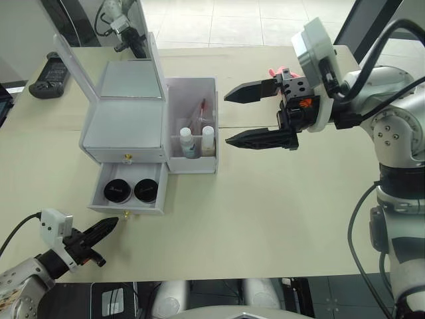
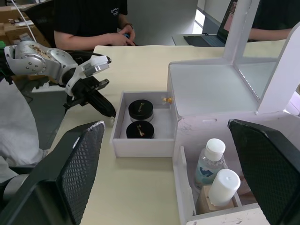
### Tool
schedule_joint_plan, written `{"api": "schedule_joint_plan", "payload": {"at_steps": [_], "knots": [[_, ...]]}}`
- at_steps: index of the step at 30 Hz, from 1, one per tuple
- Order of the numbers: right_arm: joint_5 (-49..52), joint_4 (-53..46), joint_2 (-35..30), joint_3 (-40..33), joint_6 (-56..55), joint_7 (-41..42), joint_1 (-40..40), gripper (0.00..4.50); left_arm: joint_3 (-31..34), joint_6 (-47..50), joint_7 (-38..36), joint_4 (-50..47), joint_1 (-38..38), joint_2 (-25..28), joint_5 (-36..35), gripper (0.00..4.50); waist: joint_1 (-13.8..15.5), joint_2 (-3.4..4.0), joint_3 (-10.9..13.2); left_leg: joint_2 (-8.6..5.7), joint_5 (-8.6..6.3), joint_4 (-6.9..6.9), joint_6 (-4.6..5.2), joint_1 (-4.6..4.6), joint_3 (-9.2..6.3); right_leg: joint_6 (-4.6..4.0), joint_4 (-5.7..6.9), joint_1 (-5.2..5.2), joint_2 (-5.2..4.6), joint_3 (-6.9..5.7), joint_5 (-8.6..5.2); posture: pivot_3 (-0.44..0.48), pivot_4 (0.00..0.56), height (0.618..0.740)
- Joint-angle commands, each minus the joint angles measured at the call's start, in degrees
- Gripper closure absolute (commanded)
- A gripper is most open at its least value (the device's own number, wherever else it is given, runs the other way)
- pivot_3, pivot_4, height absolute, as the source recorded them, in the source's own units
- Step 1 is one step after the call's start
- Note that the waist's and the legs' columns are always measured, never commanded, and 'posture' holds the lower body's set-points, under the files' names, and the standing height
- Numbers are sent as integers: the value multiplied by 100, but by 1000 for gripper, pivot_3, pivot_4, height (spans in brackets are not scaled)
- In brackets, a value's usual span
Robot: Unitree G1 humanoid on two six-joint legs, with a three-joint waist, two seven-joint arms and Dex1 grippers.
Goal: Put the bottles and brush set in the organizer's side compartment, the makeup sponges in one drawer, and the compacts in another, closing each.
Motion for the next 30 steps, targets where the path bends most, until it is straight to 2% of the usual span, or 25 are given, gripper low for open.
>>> {"api": "schedule_joint_plan", "payload": {"at_steps": [1, 12, 21, 30], "knots": [[262, -373, -213, -93, 229, 205, 82, 0, -185, -308, 117, 64, -121, 38, 105, 4469, 10, 0, 0, 0, 0, 0, 0, 0, 0, 0, 1, 0, 0, 0, 0, 0, 150, 740], [459, -801, -449, -180, 505, 49, 290, 0, -580, -372, 486, 187, -1143, 268, 63, 4469, 75, -2, -1, -2, 0, 7, 0, 1, 0, 0, 3, 2, 0, -1, 0, 0, 150, 740], [522, -910, -504, -237, 578, -237, 334, 0, -1220, -902, 558, 999, -1864, 485, 694, 4469, 91, -2, -1, -3, 1, 9, 0, 1, 0, 0, 2, 3, 0, -1, 0, 0, 150, 740], [523, -938, -510, -269, 568, -497, 345, 0, -1476, -1340, 596, 1781, -2626, 525, 941, 4469, 100, -2, -1, -3, 1, 11, -1, -1, 0, 1, 5, 0, 0, -2, 1, 0, 150, 740]]}}
